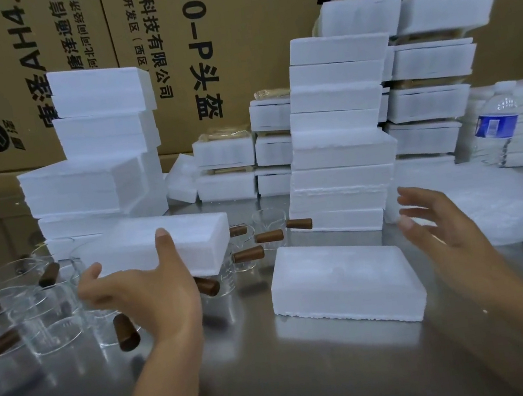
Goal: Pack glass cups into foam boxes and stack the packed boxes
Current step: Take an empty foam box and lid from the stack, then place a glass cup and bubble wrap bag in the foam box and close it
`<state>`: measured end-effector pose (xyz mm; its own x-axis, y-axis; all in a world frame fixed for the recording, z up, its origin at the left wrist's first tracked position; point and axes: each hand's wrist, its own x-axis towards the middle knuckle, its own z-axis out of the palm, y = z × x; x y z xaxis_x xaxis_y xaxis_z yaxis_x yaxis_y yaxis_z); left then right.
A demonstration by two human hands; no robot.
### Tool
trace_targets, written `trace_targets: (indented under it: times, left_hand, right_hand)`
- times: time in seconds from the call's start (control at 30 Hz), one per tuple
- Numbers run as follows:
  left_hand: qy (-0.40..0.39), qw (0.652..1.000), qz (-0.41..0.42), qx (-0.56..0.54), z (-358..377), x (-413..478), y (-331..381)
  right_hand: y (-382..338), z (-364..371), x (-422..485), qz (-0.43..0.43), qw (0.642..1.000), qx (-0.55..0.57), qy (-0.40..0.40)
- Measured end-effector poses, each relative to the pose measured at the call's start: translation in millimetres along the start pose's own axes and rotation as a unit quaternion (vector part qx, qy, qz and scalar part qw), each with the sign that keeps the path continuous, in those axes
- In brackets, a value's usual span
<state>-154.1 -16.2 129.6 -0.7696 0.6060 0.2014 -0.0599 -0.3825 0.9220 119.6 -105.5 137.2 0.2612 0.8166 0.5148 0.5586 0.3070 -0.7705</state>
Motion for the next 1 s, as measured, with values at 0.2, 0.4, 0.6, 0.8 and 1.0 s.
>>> trace_targets:
  times: [0.2,0.4,0.6,0.8,1.0]
  left_hand:
    - [-0.204,0.967,0.151,-0.022,3,-31,12]
    - [-0.449,0.873,0.172,0.078,7,-45,-11]
    - [-0.476,0.848,0.197,0.123,7,-46,-21]
    - [-0.471,0.853,0.202,0.105,8,-46,-23]
    - [-0.471,0.855,0.191,0.103,9,-46,-24]
  right_hand:
    - [-30,45,39,-0.041,0.995,-0.079,-0.052]
    - [-13,105,89,0.04,0.965,-0.219,-0.137]
    - [9,127,97,0.133,0.931,-0.294,-0.17]
    - [10,126,106,0.15,0.919,-0.324,-0.167]
    - [4,111,100,0.104,0.924,-0.352,-0.103]
